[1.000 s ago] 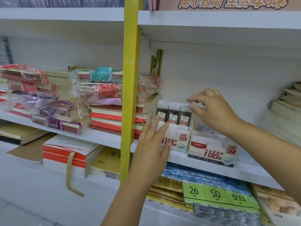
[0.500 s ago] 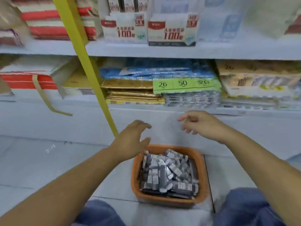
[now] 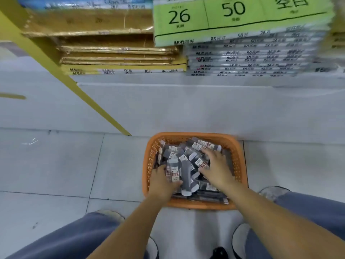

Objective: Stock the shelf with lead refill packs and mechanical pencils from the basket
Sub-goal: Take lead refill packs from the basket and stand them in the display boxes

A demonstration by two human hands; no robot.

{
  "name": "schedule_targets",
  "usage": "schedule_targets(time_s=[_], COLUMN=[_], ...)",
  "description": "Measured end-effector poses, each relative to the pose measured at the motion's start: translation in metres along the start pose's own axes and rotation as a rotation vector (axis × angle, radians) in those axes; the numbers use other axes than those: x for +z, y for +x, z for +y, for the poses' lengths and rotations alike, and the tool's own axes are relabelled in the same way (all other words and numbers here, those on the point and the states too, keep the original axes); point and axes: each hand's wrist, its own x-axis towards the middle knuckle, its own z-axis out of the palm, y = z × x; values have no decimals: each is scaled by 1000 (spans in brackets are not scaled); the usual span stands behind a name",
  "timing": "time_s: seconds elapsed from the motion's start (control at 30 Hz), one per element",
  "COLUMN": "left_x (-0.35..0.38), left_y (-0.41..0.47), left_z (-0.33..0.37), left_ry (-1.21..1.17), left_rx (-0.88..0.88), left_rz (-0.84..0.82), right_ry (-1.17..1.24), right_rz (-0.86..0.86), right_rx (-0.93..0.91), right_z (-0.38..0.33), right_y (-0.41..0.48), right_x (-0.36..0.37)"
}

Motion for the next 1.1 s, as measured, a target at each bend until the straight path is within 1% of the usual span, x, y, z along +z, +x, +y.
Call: schedule_targets(time_s=[0.1,0.37,0.5,0.57,0.63,0.7,0.77,0.87,0.93,1.0,1.03,1.1], left_x=[13,26,23,17,7,-7,-26,-59,-84,-108,-118,-136], left_y=[5,14,13,11,7,3,-5,-27,-42,-61,-71,-91], left_z=[-7,-4,-4,-4,0,8,24,59,76,91,98,113], left_ry=[-17,-92,-323,-366,-406,-473,-568,-727,-776,-757,-715,-599], left_rx=[-26,-43,-95,-79,-45,14,67,210,274,335,365,425], left_rz=[44,78,87,113,114,75,-14,-149,-225,-350,-385,-382], right_ry=[1,211,400,460,583,667,725,762,686,553,490,388], right_rz=[57,-38,-78,-79,-124,-178,-227,-351,-399,-402,-388,-344], right_rx=[44,155,177,197,232,213,145,47,-12,-99,-140,-221], right_z=[6,21,23,22,17,7,-8,-33,-51,-70,-81,-104], right_y=[5,6,3,2,-1,-5,-12,-27,-40,-54,-61,-74], right_x=[8,13,-2,-18,-36,-58,-80,-111,-132,-154,-164,-181])
